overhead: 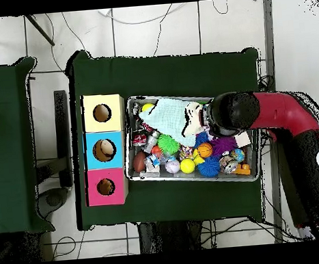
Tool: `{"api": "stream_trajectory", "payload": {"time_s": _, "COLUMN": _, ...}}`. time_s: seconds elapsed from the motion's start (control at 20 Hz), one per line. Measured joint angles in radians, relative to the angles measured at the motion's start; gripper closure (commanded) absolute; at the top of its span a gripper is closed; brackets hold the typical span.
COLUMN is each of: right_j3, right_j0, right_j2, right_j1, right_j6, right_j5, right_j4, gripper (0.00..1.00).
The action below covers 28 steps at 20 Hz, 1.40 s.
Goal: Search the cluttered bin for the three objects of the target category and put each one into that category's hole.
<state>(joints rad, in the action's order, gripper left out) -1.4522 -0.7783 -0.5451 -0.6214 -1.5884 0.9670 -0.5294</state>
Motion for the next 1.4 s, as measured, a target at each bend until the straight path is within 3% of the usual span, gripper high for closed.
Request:
{"api": "stream_trajectory", "payload": {"time_s": 0.2, "right_j3": -0.008, "right_j0": 0.022, "right_j2": 0.026, "right_j1": -0.010, "right_j6": -0.001, "right_j5": -0.036, "right_j4": 0.000, "gripper": 1.00}}
{"api": "stream_trajectory", "payload": {"time_s": 0.4, "right_j3": -0.034, "right_j0": 0.039, "right_j2": 0.067, "right_j1": -0.009, "right_j6": -0.007, "right_j5": -0.148, "right_j4": -0.002, "gripper": 1.00}}
{"api": "stream_trajectory", "payload": {"time_s": 0.9, "right_j3": -0.154, "right_j0": 0.124, "right_j2": 0.246, "right_j1": 0.007, "right_j6": -0.076, "right_j5": -0.566, "right_j4": -0.005, "gripper": 1.00}}
{"api": "stream_trajectory", "payload": {"time_s": 1.1, "right_j3": -0.216, "right_j0": 0.174, "right_j2": 0.317, "right_j1": -0.013, "right_j6": -0.079, "right_j5": -0.629, "right_j4": -0.005, "gripper": 1.00}}
{"api": "stream_trajectory", "payload": {"time_s": 1.4, "right_j3": -0.284, "right_j0": 0.271, "right_j2": 0.419, "right_j1": -0.055, "right_j6": -0.079, "right_j5": -0.633, "right_j4": -0.005, "gripper": 1.00}}
